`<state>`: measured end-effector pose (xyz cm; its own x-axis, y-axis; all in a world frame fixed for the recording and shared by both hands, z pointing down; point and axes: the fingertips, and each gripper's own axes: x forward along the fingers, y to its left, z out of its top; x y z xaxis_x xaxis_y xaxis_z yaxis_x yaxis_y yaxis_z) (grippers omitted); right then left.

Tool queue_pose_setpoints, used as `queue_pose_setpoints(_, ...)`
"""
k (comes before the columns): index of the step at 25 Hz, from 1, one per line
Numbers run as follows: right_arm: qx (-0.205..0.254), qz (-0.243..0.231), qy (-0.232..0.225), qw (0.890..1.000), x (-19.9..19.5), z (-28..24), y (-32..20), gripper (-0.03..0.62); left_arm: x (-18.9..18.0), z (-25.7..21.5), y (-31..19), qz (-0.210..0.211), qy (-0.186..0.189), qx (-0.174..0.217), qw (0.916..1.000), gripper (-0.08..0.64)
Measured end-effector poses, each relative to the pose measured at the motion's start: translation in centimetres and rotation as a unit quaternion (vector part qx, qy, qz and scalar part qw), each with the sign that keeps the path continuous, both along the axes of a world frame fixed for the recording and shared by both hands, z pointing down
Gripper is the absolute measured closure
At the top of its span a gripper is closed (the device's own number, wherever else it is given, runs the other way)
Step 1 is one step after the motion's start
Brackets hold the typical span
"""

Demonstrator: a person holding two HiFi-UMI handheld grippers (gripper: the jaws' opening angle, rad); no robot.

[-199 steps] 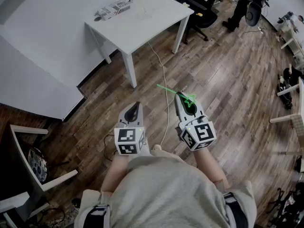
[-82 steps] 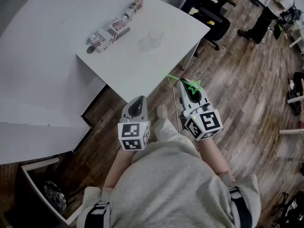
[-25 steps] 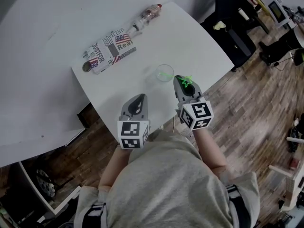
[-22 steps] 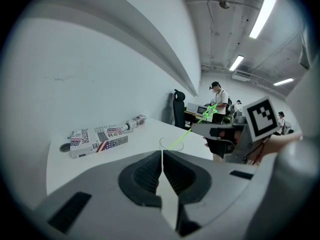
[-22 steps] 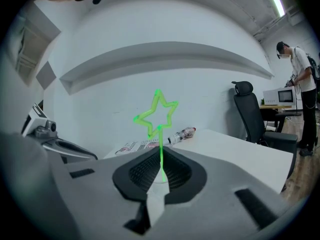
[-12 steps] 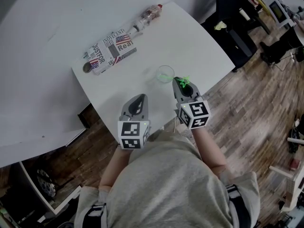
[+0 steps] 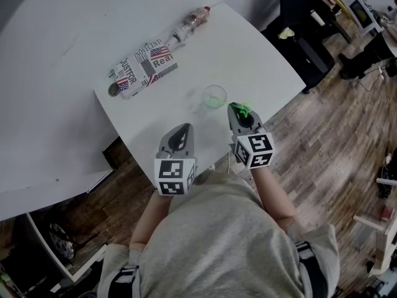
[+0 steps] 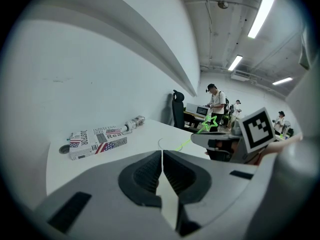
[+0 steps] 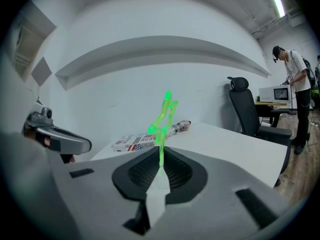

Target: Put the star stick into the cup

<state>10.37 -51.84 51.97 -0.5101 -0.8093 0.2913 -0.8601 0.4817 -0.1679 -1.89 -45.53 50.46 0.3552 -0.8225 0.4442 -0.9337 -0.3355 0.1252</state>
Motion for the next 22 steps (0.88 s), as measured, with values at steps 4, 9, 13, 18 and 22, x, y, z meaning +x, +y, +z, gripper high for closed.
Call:
queue_pose_setpoints(4,-0.005,0.007,0.01,1.0,0.3,0.3,0.2,0.568,0.0,-0.1,0.2,0.002,0.0,0.003,1.0,0.551)
queue_pose_setpoints(9,-0.005,0.015,0.014,1.0,0.4,0.4,0.7,0.555,-0.3,-0.3,0.9,0.001,0.0,0.005,1.0,0.55)
queue_pose_setpoints(13,-0.002,0.017,0.013,1.0,0.4,0.1,1.5,0.543,-0.7,-0.7,1.9,-0.003,0.0,0.008,1.0,0.551)
queue_pose_setpoints(18,0.002,0.021,0.012,1.0,0.1,-0.7,2.8,0.538,-1.4,-1.5,3.2,-0.003,0.0,0.015,0.9999,0.551)
queue_pose_setpoints(22,0.003,0.028,0.013,1.0,0.0,-1.1,4.4,0.535,-2.0,-2.2,4.6,-0.001,0.001,0.019,0.9998,0.551)
